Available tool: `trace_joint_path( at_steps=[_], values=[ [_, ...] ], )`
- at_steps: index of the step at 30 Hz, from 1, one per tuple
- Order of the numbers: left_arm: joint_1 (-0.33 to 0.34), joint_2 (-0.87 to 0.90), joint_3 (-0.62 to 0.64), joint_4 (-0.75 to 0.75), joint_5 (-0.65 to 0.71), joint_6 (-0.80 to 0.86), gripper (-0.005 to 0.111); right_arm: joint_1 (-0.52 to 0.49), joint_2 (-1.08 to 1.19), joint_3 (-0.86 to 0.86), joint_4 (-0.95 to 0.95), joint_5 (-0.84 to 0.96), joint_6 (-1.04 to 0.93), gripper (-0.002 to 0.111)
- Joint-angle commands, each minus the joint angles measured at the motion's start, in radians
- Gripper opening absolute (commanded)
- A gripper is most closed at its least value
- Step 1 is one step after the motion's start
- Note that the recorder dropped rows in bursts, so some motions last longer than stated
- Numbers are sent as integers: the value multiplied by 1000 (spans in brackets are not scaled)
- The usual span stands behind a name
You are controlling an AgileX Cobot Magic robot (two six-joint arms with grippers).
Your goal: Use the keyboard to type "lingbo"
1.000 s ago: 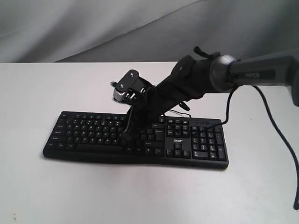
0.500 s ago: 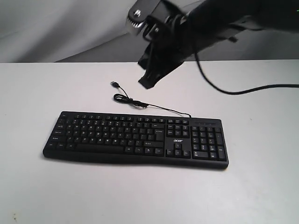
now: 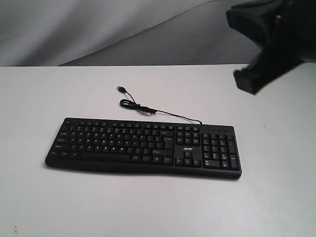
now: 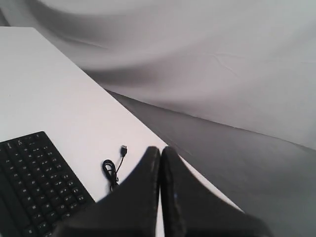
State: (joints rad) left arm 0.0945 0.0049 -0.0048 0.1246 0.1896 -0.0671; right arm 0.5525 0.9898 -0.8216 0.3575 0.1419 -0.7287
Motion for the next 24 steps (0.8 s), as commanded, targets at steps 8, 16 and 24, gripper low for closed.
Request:
trace_joint_path(
  at_steps=[8, 16, 24],
  values=[
    [-5, -5, 5, 0, -6, -2, 1, -4, -331, 123, -12, -60, -3, 0],
    [-5, -5, 5, 0, -6, -2, 1, -4, -529, 123, 27, -111, 43, 0],
    [-5, -5, 5, 0, -6, -2, 1, -32, -667, 156, 18, -84, 192, 0]
  ],
)
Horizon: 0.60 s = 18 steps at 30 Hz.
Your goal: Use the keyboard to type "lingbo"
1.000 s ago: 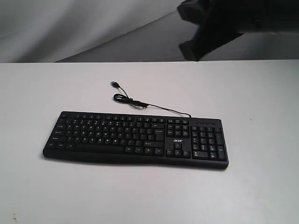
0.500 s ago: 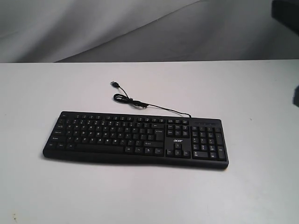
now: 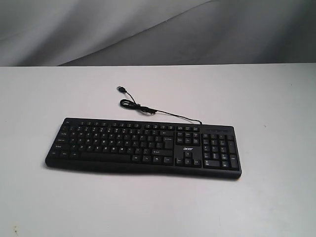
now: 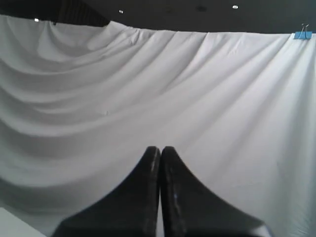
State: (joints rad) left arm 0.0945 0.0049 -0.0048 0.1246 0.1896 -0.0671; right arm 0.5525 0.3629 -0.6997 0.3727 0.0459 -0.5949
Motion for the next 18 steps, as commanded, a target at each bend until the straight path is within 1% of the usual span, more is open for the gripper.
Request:
trace_joint_path(
  at_steps=[1, 5, 7, 9, 11, 14, 18],
  values=[
    [-5, -5, 5, 0, -6, -2, 1, -66, -57, 60, 3, 12, 97, 0],
    [-5, -5, 5, 0, -6, -2, 1, -235, -113, 184, 4, 30, 249, 0],
    [-5, -5, 5, 0, -6, -2, 1, -321, -149, 271, 4, 32, 382, 0],
    [-5, -5, 5, 0, -6, -2, 1, -380, -190, 333, 4, 30, 467, 0],
    [-5, -5, 5, 0, -6, -2, 1, -427, -231, 381, 15, 33, 501, 0],
    [-5, -5, 5, 0, -6, -2, 1, -494, -297, 423, 25, 38, 501, 0],
    [-5, -5, 5, 0, -6, -2, 1, -557, -363, 493, -71, 127, 507, 0]
  ],
)
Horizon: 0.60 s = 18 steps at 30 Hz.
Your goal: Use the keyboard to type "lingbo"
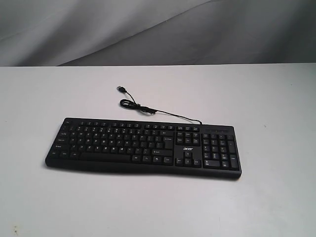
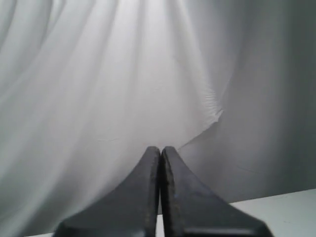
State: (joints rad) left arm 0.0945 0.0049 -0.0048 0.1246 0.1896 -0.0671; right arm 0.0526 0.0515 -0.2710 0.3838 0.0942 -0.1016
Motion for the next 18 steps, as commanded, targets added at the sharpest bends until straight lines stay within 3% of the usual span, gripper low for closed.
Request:
trace_joint_path(
  at_steps=[1, 7, 18],
  values=[
    [-5, -5, 5, 0, -6, -2, 1, -69, -52, 89, -112, 92, 32, 0],
    [-5, -5, 5, 0, -8, -2, 1, -87, -52, 222, -147, 95, 211, 0],
    [-5, -5, 5, 0, -8, -2, 1, -87, -52, 271, -436, 106, 207, 0]
  ],
)
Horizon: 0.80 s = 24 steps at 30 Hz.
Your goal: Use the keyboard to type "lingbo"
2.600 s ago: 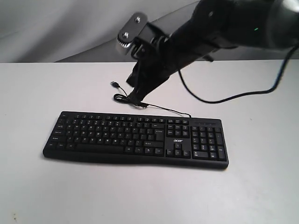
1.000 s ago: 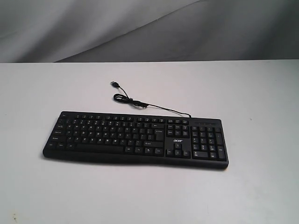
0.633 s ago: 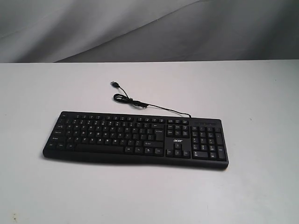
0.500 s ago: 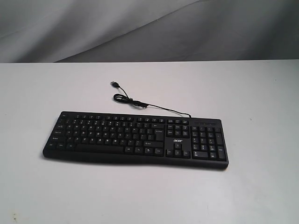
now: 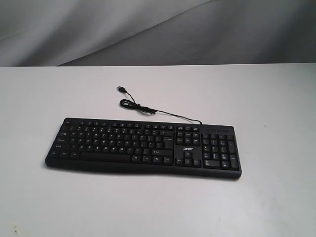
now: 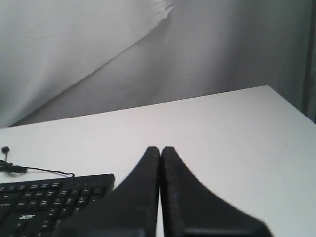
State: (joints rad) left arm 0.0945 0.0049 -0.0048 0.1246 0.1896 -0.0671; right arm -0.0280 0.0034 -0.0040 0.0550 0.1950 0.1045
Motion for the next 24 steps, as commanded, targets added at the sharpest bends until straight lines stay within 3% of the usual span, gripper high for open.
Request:
trace_joint_path(
  at_steps=[1, 10, 24],
  values=[
    [-5, -5, 5, 0, -8, -2, 1, -6, -3, 4, -127, 5, 1, 0],
    [-5, -5, 5, 0, -8, -2, 1, -6, -3, 4, -146, 65, -110, 0],
    [-5, -5, 5, 0, -8, -2, 1, -6, -3, 4, -61, 148, -115, 0]
  ],
)
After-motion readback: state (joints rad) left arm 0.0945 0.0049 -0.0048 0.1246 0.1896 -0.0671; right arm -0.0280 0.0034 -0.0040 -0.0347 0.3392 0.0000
